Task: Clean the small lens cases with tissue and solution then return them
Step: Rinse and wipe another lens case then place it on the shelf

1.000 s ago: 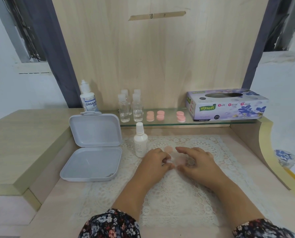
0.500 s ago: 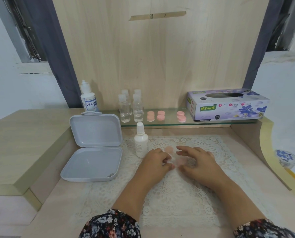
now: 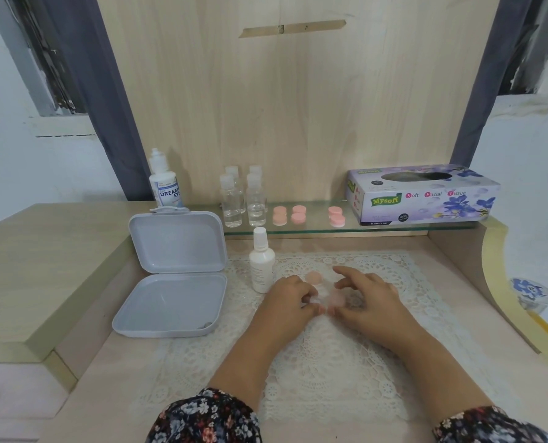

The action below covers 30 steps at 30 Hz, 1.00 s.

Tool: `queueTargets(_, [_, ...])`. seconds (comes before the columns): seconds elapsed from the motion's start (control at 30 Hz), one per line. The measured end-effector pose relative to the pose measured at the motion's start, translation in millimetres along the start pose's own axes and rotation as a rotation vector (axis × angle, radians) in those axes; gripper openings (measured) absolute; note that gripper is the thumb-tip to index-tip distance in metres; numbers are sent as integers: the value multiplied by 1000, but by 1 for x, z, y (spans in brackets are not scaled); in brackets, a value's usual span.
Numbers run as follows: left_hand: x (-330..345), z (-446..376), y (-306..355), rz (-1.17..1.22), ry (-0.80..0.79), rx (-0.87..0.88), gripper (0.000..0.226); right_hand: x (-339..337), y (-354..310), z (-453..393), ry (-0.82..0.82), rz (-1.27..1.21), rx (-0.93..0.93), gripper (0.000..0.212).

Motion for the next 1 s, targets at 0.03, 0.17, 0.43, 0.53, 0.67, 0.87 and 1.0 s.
queueTargets(0.03, [0, 0, 0, -7, -2, 3, 31, -1, 1, 0, 9, 0, 9, 66])
queueTargets(0.17, [0, 0, 1, 2, -3, 4, 30, 0, 1, -1, 28, -2, -1, 58])
queueTargets(0.43, [0, 0, 0, 6, -1, -2, 28, -6, 5, 0, 81, -158, -30, 52])
queueTargets(0.53, [0, 0, -1, 14, -3, -7, 27, -15, 12, 2, 174, -119, 35, 41])
queueTargets(0.67, [1, 0, -3, 3, -8, -13, 28, -21, 20, 2, 228, 21, 142, 18])
queueTargets(0.87, [1, -1, -2, -1, -6, -12, 29, -15, 26, -7, 171, 114, 172, 12])
queueTargets(1.0, [1, -1, -3, 1, -6, -10, 30, -10, 26, -11, 133, 219, 155, 24])
Point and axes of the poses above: each hand's wrist, its own z-axis away from the middle knuckle, its own x-axis out of the palm, y = z × x, the point moved 9 cm from there along -z, towards the middle knuckle, and after that the axes turned 14 degrees about -y, right-handed, at the moved point
